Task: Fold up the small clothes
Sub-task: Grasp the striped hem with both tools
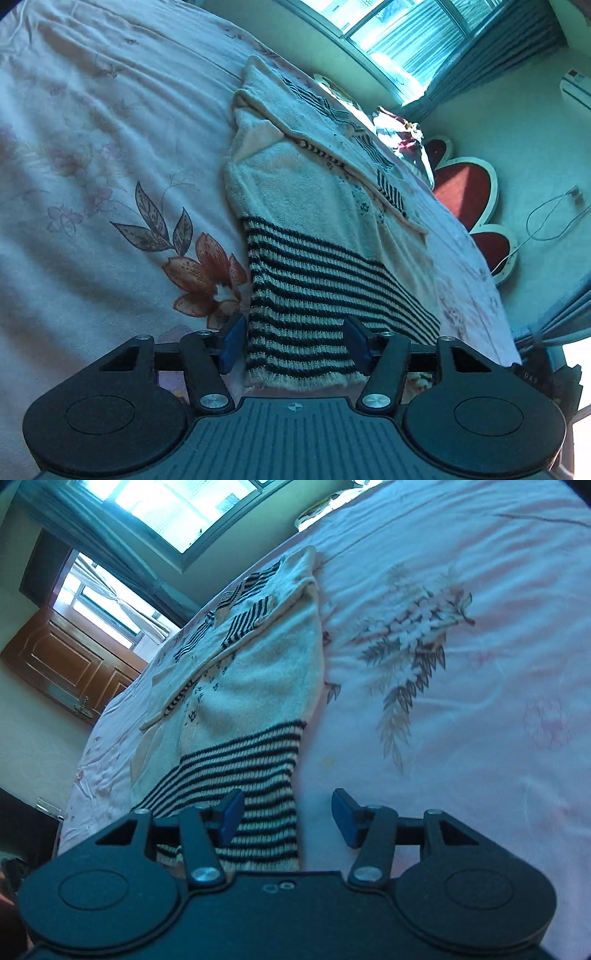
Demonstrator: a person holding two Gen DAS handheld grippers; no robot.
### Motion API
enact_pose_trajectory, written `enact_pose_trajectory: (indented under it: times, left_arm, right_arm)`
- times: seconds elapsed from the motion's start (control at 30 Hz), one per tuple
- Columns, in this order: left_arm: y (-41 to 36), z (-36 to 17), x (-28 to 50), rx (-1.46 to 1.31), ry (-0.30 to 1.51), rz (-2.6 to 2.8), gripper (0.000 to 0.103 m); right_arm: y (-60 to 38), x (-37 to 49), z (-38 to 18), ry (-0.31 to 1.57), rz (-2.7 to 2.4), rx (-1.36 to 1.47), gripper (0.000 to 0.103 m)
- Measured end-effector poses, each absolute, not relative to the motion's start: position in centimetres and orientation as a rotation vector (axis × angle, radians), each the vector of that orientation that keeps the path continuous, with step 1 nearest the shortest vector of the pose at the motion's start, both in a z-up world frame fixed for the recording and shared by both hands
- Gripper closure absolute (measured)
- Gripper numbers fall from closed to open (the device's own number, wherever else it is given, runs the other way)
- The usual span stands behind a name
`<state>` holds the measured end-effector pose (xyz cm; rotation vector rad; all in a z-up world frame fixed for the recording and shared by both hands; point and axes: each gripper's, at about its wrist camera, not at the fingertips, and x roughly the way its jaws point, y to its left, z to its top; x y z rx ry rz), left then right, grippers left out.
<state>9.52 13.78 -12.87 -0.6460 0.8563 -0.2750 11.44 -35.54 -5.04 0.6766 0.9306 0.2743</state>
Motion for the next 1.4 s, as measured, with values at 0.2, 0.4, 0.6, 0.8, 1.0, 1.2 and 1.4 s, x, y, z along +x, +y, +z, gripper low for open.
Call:
enact_pose_trajectory:
  times: [0.2,0.4,0.6,0.8,1.0,1.2,1.4]
  left_arm:
    - [14.2,-14.3,11.4,-0.757,0.871,-0.306,0.057]
    - [14.2,-14.6,12.5,-0.784,0.889,-0.328,0.062]
    - [14.1,-15.8,13.7,-0.875,0.905,-0.383,0.062]
    - [14.3,-16.0,13.5,-0.869,0.929,-0.425,0.063]
    - [13.8,-15.5,13.2,-0.823,0.931,-0.416,0.064]
    - [13.8,-15.8,13.8,-0.844,0.923,-0.408,0.064]
    - [13.6,-15.9,14.1,-0.838,0.922,-0.421,0.065]
  right_arm:
    - [-35.8,12.3,-6.6,0.941,0.327,0.834,0.051]
    - [-34.5,13.8,-6.6,0.954,0.378,0.798,0.051]
    - [-34.1,14.7,-7.5,0.967,0.416,0.824,0.073]
    - [-34.5,14.2,-7.5,0.984,0.438,0.808,0.075]
    - [-35.3,13.8,-6.8,0.926,0.355,0.762,0.07]
    - [-35.2,15.0,-6.4,0.91,0.338,0.696,0.069]
    - [-35.1,15.0,-7.1,0.977,0.411,0.748,0.072]
